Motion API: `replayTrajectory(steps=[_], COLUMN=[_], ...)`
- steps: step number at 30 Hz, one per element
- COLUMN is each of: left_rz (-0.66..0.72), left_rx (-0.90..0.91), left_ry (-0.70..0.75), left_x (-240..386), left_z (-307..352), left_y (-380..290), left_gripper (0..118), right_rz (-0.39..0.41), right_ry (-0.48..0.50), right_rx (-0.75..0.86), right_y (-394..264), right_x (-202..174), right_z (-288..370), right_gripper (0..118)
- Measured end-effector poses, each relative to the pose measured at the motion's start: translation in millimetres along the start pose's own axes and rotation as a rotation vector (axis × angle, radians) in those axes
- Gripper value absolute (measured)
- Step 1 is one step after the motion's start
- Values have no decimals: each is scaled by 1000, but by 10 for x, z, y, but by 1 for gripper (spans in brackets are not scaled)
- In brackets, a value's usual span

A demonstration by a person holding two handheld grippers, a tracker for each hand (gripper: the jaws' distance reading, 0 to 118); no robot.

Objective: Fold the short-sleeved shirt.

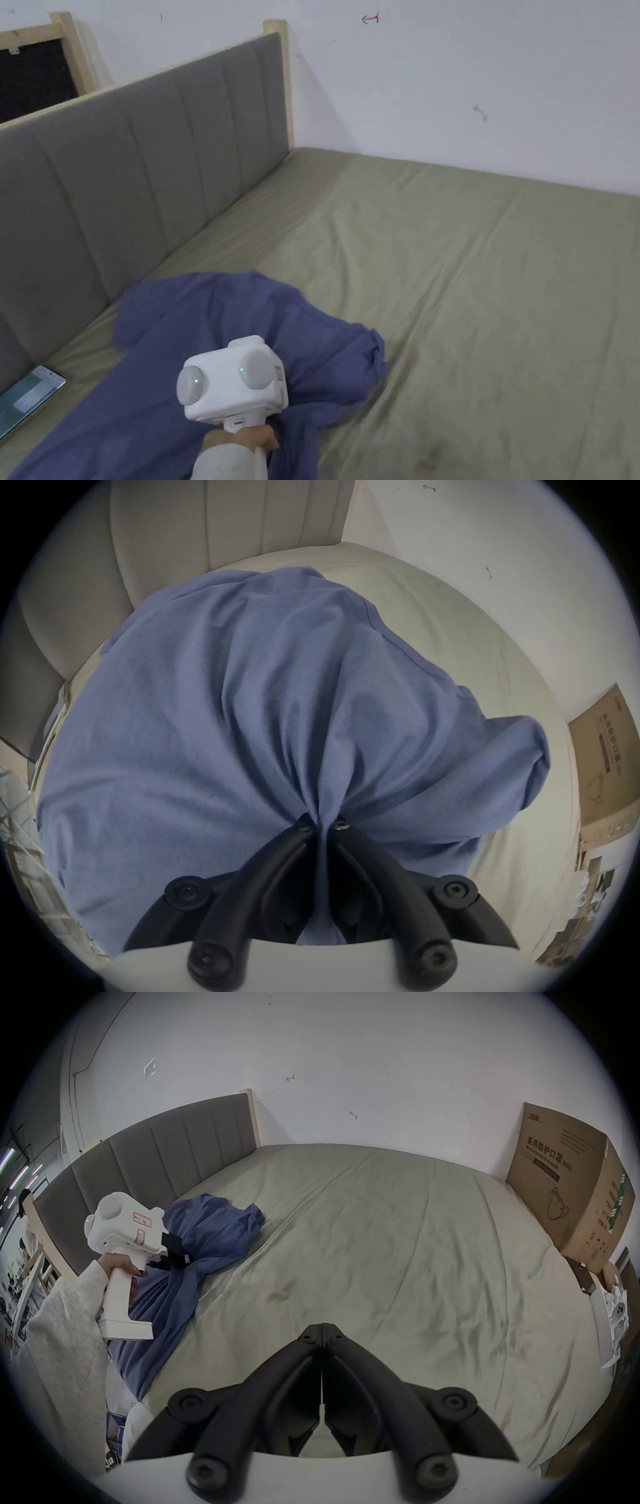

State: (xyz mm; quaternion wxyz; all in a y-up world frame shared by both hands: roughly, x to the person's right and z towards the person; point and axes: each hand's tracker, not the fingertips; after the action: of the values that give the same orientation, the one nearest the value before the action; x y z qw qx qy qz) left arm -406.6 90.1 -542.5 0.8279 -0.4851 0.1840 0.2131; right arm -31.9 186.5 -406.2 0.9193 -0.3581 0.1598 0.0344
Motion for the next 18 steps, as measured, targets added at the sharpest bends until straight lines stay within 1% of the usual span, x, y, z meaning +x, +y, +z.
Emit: replayTrajectory(steps=[3, 6, 8, 9, 11, 12, 14, 18], left_rz=[79, 40, -22, -29, -53, -53, -107, -301], left_rx=[29, 56, 79, 96, 104, 116, 131, 153], left_ry=[-62, -168, -175, -184, -269, -353, -482, -647], left_x=[-28, 124, 346, 464, 711, 904, 1280, 2269], left_z=[230, 566, 791, 899, 1100, 1200, 1436, 1953], left_y=[18, 51, 86, 90, 89, 85, 16, -300], left_gripper=[2, 2, 2, 2, 2, 2, 2, 2], right_rz=[-24, -67, -94, -107, -130, -140, -154, -199], right_ry=[-13, -23, -33, -40, -51, -56, -80, -154], right_rx=[14, 32, 48, 59, 79, 93, 112, 171], right_y=[22, 55, 67, 71, 71, 67, 64, 47], right_x=[95, 231, 320, 364, 458, 511, 619, 919], right_z=[85, 176, 255, 305, 422, 490, 624, 937], right_gripper=[0, 0, 0, 0, 0, 0, 0, 0])
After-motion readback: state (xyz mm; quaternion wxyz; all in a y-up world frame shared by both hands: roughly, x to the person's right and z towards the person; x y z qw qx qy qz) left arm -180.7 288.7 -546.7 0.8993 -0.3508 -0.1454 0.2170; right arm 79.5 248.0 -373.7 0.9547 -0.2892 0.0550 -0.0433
